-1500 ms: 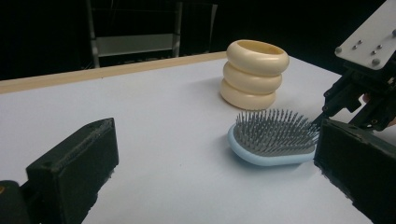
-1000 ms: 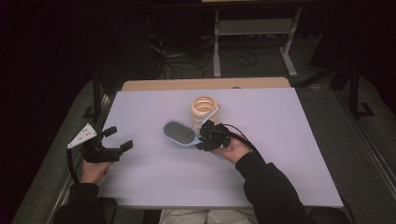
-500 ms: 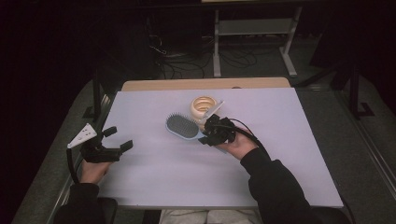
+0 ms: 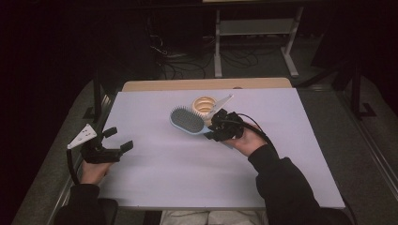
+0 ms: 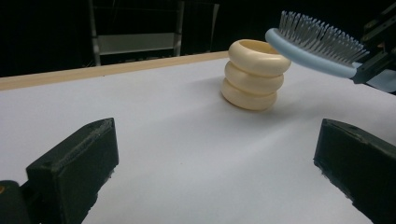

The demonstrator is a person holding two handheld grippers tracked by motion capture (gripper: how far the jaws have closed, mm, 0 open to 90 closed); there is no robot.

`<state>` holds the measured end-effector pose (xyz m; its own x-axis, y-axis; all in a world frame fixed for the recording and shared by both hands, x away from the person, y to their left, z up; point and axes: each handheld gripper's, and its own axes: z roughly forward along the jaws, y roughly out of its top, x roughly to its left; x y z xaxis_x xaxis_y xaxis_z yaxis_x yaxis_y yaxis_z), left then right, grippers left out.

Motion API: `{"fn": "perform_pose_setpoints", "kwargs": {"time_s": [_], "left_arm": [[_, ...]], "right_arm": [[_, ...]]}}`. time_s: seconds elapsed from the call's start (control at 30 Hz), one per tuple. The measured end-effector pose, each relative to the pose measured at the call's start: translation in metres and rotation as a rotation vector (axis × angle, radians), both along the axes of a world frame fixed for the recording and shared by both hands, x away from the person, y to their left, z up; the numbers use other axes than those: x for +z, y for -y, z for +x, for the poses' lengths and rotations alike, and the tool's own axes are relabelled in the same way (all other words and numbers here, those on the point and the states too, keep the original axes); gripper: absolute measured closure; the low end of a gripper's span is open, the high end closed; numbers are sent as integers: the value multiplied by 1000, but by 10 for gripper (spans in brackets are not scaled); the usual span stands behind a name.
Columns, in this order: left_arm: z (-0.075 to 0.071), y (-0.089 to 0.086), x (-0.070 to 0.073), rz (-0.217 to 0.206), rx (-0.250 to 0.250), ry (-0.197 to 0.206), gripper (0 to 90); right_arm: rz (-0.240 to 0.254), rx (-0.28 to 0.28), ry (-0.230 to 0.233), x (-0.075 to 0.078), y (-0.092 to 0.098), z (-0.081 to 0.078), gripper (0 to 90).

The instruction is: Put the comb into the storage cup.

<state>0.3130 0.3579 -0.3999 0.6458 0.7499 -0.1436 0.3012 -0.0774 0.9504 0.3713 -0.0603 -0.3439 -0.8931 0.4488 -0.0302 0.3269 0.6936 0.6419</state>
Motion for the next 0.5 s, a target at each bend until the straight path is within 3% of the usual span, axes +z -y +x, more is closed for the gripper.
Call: {"fn": "perform_pose_setpoints", "kwargs": {"time_s": [0.4,0.5], "left_arm": [[1,0,-1,8,7,-8,0],[1,0,1,-7,10,-8,0]], "right_arm": [[8,-5,22,14,12,0,685],[12,-8,27,17,15,0,685]]}}
